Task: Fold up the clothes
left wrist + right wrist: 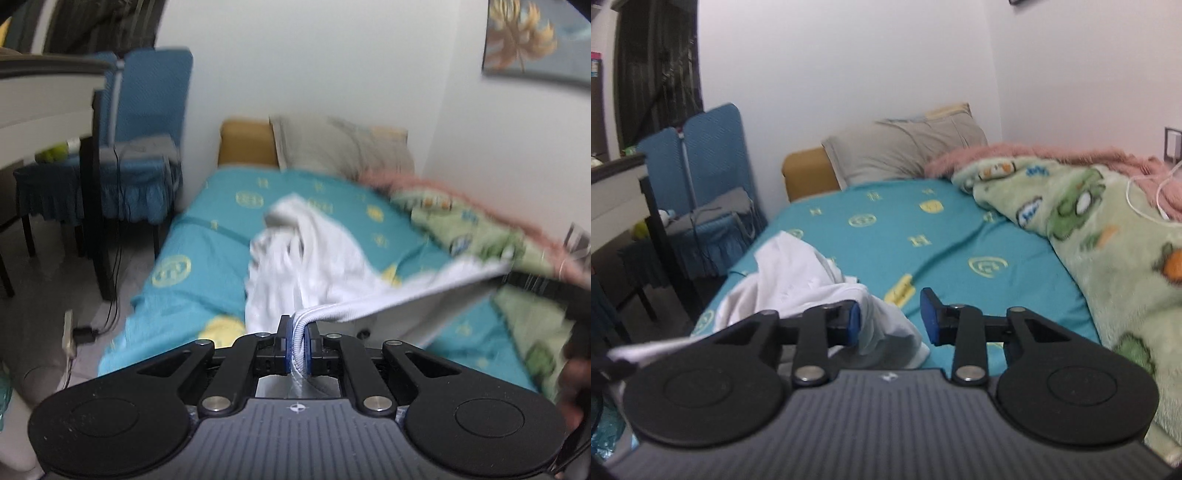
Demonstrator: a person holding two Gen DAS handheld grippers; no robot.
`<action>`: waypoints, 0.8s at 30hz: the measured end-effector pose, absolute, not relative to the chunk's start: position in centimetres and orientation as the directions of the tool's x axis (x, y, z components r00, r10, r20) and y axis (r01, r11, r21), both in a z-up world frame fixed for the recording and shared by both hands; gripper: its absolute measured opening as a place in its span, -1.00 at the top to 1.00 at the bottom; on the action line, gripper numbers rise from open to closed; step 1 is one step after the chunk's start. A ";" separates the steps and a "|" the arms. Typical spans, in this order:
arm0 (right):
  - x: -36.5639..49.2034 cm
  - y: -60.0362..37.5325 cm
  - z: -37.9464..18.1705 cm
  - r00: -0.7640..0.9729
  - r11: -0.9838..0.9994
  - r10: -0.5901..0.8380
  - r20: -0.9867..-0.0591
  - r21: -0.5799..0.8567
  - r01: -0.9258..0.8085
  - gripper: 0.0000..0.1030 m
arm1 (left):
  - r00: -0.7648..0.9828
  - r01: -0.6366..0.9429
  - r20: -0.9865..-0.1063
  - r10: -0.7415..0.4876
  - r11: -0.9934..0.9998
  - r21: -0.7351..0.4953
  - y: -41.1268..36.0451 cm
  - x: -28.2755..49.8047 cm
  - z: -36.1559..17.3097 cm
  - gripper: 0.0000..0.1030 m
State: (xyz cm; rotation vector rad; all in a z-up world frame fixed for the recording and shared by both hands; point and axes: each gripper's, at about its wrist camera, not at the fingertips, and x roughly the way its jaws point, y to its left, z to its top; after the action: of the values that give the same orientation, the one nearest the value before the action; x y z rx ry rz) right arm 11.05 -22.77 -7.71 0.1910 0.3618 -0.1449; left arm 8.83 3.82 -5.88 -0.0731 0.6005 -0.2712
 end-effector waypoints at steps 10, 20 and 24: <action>11.2 -23.6 -7.7 0.936 0.962 -0.106 -0.336 0.204 0.182 0.27 | 0.671 0.267 -0.731 -0.125 0.960 0.082 0.7 11.1 -10.7 0.14; 11.4 -24.8 -9.6 0.890 0.936 -0.245 -0.385 0.146 0.321 -0.40 | 0.810 -0.120 -0.573 0.127 0.992 0.049 5.4 10.3 -8.1 -0.26; 10.0 -24.0 -8.0 0.914 0.945 -0.251 -0.320 0.123 0.303 -0.41 | 0.864 -0.233 -0.490 0.115 0.954 -0.187 7.6 9.1 -5.2 -0.26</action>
State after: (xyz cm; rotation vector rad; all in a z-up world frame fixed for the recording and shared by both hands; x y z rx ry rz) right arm 9.98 -24.03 -7.98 0.1721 0.3058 -0.2866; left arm 9.10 7.65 -5.15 -0.2452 0.4951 0.1840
